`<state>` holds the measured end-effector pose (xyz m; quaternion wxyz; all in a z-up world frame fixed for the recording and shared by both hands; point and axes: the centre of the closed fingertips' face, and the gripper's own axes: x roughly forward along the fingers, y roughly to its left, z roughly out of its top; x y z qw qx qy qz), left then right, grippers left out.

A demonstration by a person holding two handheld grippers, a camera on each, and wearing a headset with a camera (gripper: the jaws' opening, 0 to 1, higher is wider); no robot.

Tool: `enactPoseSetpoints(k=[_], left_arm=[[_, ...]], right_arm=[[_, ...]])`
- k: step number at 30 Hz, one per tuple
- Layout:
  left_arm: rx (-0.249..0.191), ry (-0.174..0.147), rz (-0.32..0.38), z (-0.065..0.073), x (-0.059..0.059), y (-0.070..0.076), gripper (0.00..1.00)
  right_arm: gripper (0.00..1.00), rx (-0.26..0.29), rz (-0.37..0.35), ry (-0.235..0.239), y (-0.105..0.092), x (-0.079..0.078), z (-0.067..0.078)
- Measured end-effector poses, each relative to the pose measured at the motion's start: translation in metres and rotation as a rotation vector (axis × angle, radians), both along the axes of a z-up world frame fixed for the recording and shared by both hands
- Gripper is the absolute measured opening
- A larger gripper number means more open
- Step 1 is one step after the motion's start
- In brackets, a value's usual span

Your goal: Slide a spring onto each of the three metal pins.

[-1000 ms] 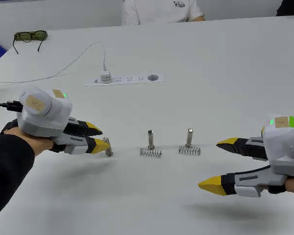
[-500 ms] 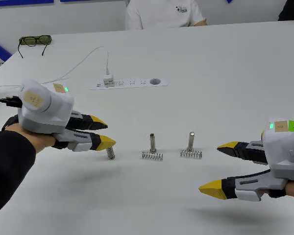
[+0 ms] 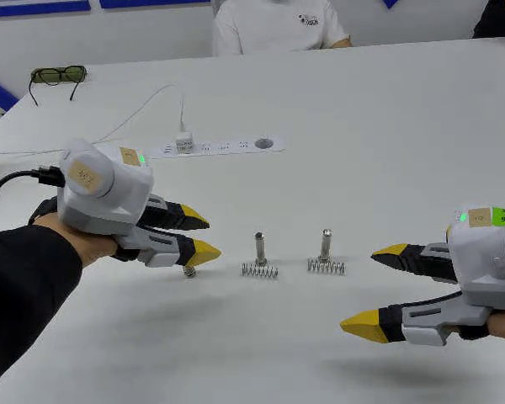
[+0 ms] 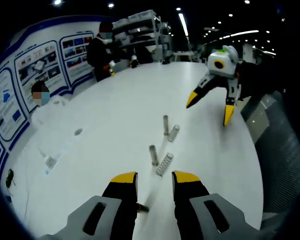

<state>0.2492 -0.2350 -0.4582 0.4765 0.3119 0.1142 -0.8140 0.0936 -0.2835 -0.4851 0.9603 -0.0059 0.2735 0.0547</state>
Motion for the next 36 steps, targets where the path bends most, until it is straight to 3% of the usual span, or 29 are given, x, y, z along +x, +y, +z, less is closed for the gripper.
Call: enactPoseSetpoints(k=[14, 26, 36], left_arm=[[0.043, -0.022, -0.074, -0.016, -0.017, -0.009, 0.26], [0.074, -0.041, -0.096, -0.027, -0.022, -0.017, 0.24], [0.119, -0.103, -0.147, -0.041, -0.027, -0.020, 0.24]], right_arm=[[0.68, -0.001, -0.006, 0.007, -0.002, -0.001, -0.002], [0.68, 0.001, -0.016, 0.005, -0.003, -0.002, -0.001], [0.68, 0.004, -0.016, 0.004, -0.002, -0.002, 0.000]])
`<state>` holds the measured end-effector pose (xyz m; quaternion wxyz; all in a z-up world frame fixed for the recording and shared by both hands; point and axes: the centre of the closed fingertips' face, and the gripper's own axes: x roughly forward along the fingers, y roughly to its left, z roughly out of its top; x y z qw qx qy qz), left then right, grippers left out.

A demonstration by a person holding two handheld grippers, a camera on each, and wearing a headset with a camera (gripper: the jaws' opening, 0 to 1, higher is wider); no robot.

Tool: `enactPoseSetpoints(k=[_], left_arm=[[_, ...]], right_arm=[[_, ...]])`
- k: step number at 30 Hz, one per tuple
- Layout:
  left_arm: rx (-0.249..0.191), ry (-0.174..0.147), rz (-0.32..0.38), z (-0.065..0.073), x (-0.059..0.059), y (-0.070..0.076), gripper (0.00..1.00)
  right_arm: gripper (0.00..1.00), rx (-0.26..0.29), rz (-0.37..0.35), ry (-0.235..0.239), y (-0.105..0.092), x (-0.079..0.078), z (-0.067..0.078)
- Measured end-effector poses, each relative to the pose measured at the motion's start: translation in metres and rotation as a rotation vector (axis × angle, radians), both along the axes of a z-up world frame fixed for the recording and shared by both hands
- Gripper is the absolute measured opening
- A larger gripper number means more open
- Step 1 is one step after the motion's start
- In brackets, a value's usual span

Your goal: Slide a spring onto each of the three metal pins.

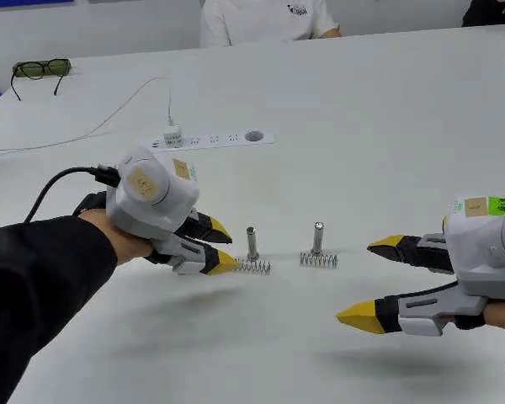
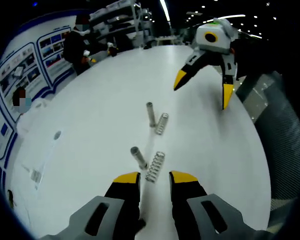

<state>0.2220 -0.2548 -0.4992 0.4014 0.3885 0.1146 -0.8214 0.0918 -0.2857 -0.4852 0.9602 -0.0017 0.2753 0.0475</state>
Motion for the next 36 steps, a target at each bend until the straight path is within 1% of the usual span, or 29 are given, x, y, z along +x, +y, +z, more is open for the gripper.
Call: enactPoseSetpoints(k=[3, 6, 10, 13, 20, 22, 23, 24, 26, 36], left_arm=[[0.010, -0.016, -0.014, -0.003, -0.002, -0.001, 0.23], [0.020, -0.021, -0.020, -0.007, -0.002, -0.003, 0.23], [0.033, -0.026, -0.021, -0.011, -0.001, -0.005, 0.21], [0.043, -0.039, -0.023, -0.014, 0.001, -0.005, 0.21], [0.063, -0.053, -0.024, -0.023, 0.002, -0.008, 0.20], [0.068, -0.067, -0.034, -0.025, 0.002, -0.008, 0.19], [0.072, -0.084, -0.040, -0.026, 0.003, -0.009, 0.19], [0.075, -0.093, -0.044, -0.028, 0.004, -0.009, 0.19], [0.080, -0.104, -0.052, -0.029, 0.003, -0.009, 0.19], [0.103, -0.118, -0.063, -0.035, 0.002, -0.009, 0.17]], right_arm=[[0.68, 0.003, 0.000, -0.001, 0.001, 0.000, 0.000], [0.68, 0.004, 0.001, -0.001, 0.001, 0.000, 0.000], [0.68, 0.005, -0.001, -0.002, 0.001, 0.000, 0.001], [0.68, 0.006, -0.002, -0.002, 0.001, 0.000, 0.001], [0.68, 0.007, -0.003, -0.003, -0.001, 0.000, 0.000], [0.68, 0.008, -0.004, -0.003, -0.001, 0.000, 0.000], [0.68, 0.009, -0.005, -0.004, -0.001, 0.000, 0.000], [0.68, 0.009, -0.005, -0.005, -0.001, 0.000, 0.000], [0.68, 0.010, -0.004, -0.005, -0.001, 0.000, 0.000], [0.68, 0.013, -0.003, -0.003, -0.002, 0.000, -0.001]])
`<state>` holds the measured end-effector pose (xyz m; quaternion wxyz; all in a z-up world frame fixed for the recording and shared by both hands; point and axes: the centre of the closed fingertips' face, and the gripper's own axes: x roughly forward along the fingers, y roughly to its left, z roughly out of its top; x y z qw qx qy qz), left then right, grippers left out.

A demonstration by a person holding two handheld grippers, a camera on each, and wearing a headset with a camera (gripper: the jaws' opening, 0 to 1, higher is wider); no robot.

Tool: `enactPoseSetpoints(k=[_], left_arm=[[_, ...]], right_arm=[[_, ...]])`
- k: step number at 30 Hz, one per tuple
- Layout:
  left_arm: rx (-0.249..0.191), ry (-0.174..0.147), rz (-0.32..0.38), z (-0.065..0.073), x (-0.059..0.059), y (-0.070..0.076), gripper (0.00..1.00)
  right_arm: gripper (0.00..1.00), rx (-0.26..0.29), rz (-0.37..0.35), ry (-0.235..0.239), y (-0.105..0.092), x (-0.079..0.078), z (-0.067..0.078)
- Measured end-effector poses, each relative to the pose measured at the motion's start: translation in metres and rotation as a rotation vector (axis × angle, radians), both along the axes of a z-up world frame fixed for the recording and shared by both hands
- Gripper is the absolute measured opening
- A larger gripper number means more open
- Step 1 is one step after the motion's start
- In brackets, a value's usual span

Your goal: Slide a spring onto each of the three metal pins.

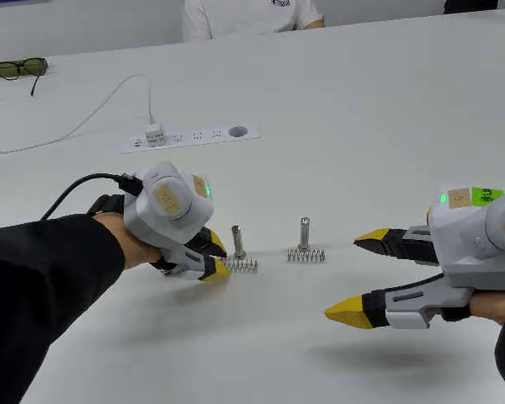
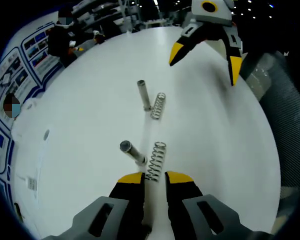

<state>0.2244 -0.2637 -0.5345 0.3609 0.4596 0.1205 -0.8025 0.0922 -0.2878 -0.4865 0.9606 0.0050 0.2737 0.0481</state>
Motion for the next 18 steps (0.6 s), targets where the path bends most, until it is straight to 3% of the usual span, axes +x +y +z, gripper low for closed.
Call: enactPoseSetpoints(k=[18], left_arm=[[0.023, -0.002, 0.008, -0.0070, 0.0002, 0.0073, 0.12]], right_arm=[[0.68, -0.005, 0.007, -0.007, 0.0014, 0.0010, 0.0012]])
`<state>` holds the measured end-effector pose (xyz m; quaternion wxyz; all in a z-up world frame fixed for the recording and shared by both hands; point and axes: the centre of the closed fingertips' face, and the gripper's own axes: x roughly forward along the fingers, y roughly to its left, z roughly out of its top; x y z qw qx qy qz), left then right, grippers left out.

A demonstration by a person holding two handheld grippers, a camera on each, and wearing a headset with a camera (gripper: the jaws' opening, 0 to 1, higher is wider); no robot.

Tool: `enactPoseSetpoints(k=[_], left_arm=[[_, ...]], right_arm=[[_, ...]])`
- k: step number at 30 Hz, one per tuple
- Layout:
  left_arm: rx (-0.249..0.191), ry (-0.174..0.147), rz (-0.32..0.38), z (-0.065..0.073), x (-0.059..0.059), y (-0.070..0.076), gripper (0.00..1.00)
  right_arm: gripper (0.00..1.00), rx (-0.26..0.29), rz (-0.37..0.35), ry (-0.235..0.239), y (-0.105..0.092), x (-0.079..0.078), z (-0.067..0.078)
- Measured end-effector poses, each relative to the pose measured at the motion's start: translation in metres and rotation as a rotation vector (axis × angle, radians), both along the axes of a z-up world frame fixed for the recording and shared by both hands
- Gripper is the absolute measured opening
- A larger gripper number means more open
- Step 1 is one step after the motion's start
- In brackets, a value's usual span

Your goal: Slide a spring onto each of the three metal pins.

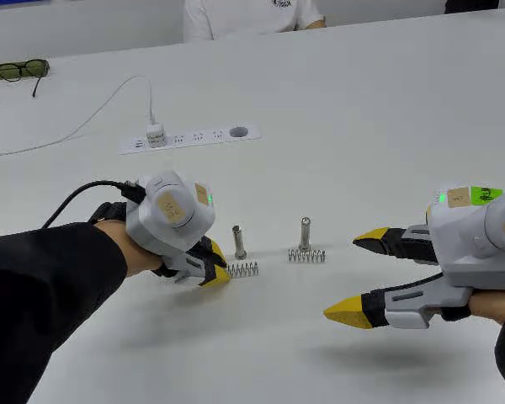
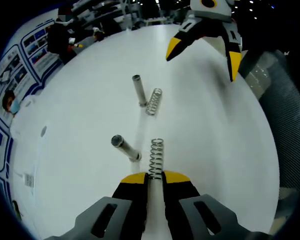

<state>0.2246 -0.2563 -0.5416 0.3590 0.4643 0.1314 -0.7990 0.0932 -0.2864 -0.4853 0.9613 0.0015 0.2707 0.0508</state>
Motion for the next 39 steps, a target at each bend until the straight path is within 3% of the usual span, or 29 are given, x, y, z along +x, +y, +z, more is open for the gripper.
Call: enactPoseSetpoints(k=[13, 21, 39], left_arm=[[-0.010, -0.015, -0.006, 0.006, -0.006, 0.009, 0.11], [-0.039, -0.015, -0.037, 0.020, -0.021, 0.016, 0.10], [-0.067, 0.040, -0.099, 0.047, -0.067, 0.035, 0.10]], right_arm=[[0.62, -0.015, 0.017, -0.006, 0.004, 0.002, 0.003], [0.55, -0.026, 0.056, -0.005, 0.015, 0.005, 0.004], [0.42, -0.067, 0.187, 0.013, 0.049, 0.014, 0.000]])
